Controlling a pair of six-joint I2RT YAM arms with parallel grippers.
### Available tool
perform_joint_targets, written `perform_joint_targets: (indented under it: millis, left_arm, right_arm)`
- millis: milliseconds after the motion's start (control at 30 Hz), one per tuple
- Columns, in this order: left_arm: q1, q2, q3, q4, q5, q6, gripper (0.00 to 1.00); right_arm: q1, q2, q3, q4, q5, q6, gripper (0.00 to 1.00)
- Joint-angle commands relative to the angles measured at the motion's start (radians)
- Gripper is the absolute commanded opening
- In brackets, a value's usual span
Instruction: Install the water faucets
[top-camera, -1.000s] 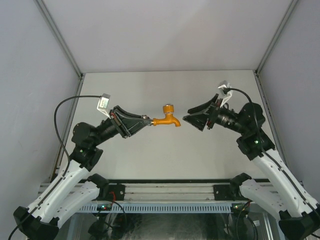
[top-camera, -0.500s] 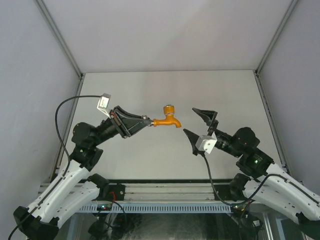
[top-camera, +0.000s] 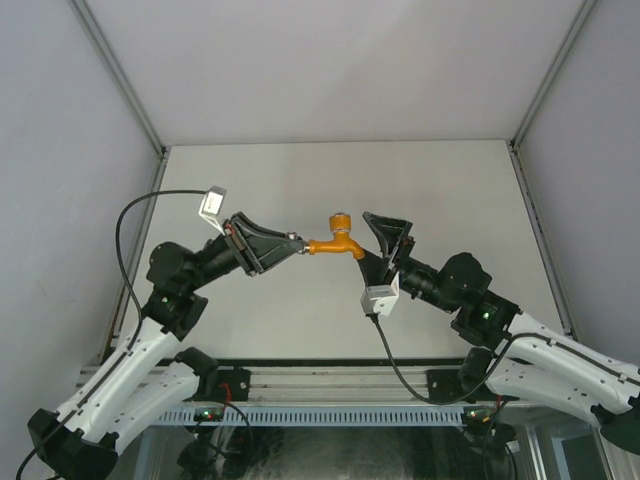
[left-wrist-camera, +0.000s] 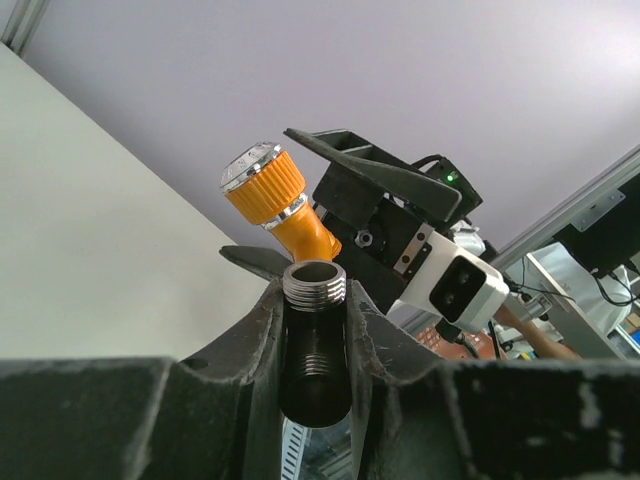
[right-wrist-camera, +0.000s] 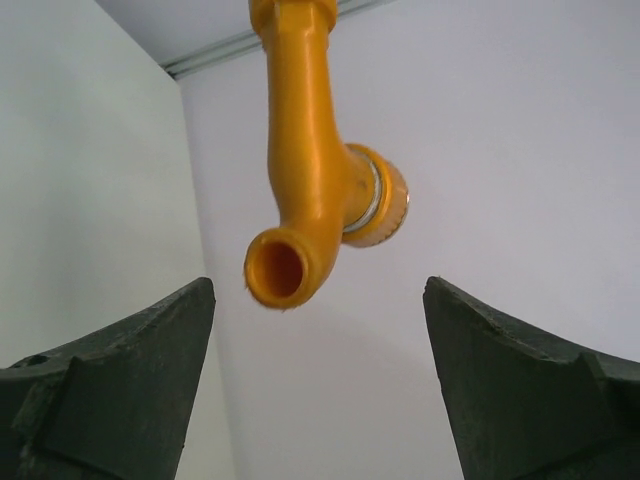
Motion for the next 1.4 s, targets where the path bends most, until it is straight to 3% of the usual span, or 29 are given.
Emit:
perform_joint_targets:
  millis: [0, 400, 633, 800, 933, 1033, 1167, 1367]
  left_arm:
    - [-0.004, 0.015, -0.01, 0.021, -0.025, -0.016, 0.0]
    - [-0.004, 0.042, -0.029, 0.034, -0.043, -0.042, 0.0]
    - [-0.003, 0.042, -0.042, 0.075, -0.031, -0.057, 0.0]
    - [-0.004, 0.034, -0.043, 0.077, -0.026, -0.046, 0.0]
    - [-0.004, 0.035, -0.046, 0.107, -0.016, -0.037, 0.0]
    - [-0.004, 0.041, -0.052, 0.13, -0.001, -0.007, 0.0]
    - [-0.004, 0.054, -0.062, 0.163, 0.026, 0.038, 0.0]
    - [-0.004, 0.079, -0.058, 0.172, 0.055, 0.093, 0.0]
  right_arm:
    - [0.01, 0.043, 0.037, 0.076, -0.038, -0.042, 0.83]
    - [0.009, 0.134, 0.053, 0.155, -0.112, -0.002, 0.64]
    - [0.003, 0.137, 0.098, 0.083, -0.142, 0.106, 0.34]
    - [-0.071, 0.137, 0.208, -0.143, -0.36, 0.288, 0.07]
    - [-0.122, 0.141, 0.257, -0.212, -0.478, 0.448, 0.01]
    - [-0.174, 0.139, 0.26, -0.19, -0.633, 0.619, 0.0]
    - [-0.278, 0.168, 0.261, -0.06, -0.878, 1.004, 0.0]
    - [-0.351, 0.27, 0.316, 0.078, -0.943, 1.732, 0.0]
